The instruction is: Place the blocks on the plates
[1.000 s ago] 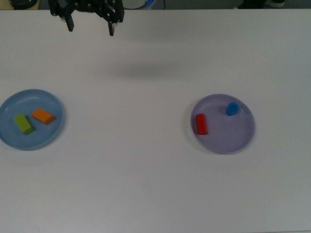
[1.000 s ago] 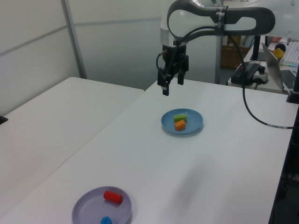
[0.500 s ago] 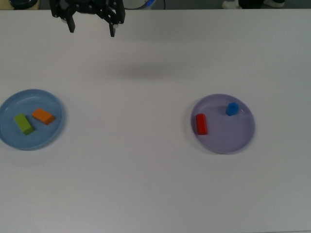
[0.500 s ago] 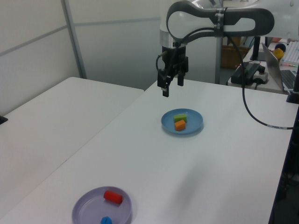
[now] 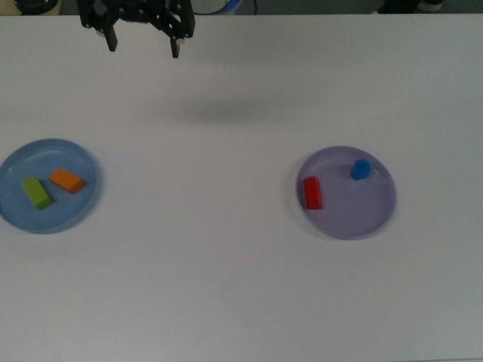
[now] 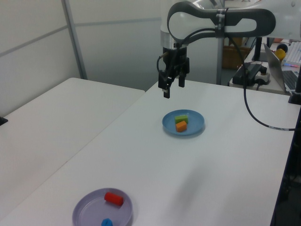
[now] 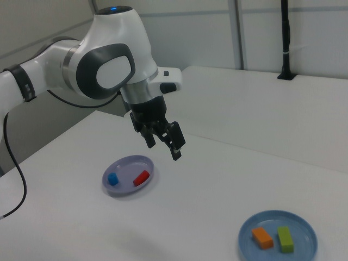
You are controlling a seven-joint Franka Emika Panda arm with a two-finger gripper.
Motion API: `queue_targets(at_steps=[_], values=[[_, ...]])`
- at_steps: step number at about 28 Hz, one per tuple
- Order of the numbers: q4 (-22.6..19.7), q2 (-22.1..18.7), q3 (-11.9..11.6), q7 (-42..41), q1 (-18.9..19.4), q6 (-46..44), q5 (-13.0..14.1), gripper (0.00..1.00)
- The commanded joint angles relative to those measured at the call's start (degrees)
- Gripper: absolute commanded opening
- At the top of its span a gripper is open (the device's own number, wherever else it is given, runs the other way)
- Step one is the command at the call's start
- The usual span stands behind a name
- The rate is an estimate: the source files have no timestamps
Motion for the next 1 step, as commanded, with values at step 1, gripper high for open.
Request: queue_targets(at_steps=[1], values=[[-0.1,-0.2,0.6,0.6,-0.3,-1.3,0.1,1.00]])
